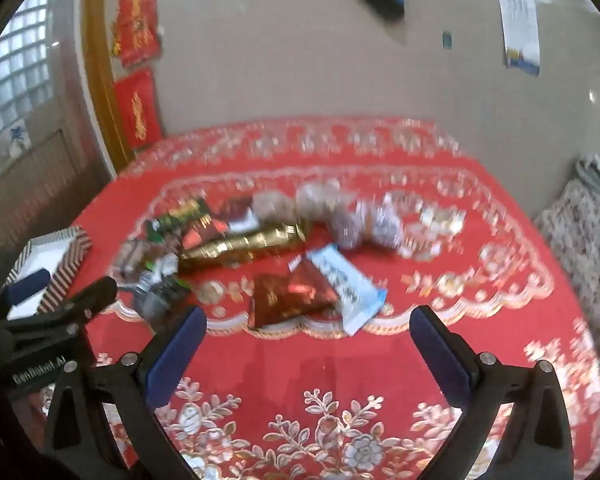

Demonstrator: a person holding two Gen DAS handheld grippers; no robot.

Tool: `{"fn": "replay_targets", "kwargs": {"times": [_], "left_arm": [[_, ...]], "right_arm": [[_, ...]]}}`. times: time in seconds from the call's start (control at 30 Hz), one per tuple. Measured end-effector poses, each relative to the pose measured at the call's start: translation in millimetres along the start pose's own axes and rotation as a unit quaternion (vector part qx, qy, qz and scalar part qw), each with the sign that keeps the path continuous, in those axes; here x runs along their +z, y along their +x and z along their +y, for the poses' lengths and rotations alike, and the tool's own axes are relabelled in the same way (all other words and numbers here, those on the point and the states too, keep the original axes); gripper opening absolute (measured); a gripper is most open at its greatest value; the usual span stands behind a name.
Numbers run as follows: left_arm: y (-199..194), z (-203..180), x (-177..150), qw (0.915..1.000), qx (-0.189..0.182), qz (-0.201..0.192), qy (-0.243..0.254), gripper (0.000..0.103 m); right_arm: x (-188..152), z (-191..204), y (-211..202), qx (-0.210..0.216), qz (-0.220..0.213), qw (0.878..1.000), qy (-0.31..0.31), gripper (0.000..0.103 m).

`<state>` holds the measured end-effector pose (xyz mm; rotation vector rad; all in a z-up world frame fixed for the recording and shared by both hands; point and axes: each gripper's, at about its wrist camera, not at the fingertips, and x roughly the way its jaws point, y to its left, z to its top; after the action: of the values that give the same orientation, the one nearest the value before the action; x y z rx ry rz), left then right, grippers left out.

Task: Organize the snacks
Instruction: 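Move both tools toward the snack pile on the tablecloth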

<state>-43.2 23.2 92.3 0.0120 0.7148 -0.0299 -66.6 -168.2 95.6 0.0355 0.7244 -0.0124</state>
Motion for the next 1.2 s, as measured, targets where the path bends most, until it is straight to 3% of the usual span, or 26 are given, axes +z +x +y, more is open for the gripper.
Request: {"fn": "replay_targets", "kwargs": {"times": [0.2, 0.47, 1.2], "left_arm": [[-17.1, 8.9, 7.9, 1.0, -0.004, -0.003, 0.005, 0.103], [-9.6, 17.7, 7.4, 0.9992, -0.027, 0.012, -0.026, 0.103], [-1.8, 8.2, 0.5, 0.9991, -0.031, 0.025, -0.009, 0.103]], "right_arm": [[4.9, 3.5, -12.0, 0.01, -0.013, 1.0, -0.007, 0.102], [1.5, 9.0, -13.9, 0.017, -0.011, 1.0, -0.018, 0.102], [-1.8, 10.2, -9.5, 0.022, -0.005, 1.0, -0.011, 0.102]]}}
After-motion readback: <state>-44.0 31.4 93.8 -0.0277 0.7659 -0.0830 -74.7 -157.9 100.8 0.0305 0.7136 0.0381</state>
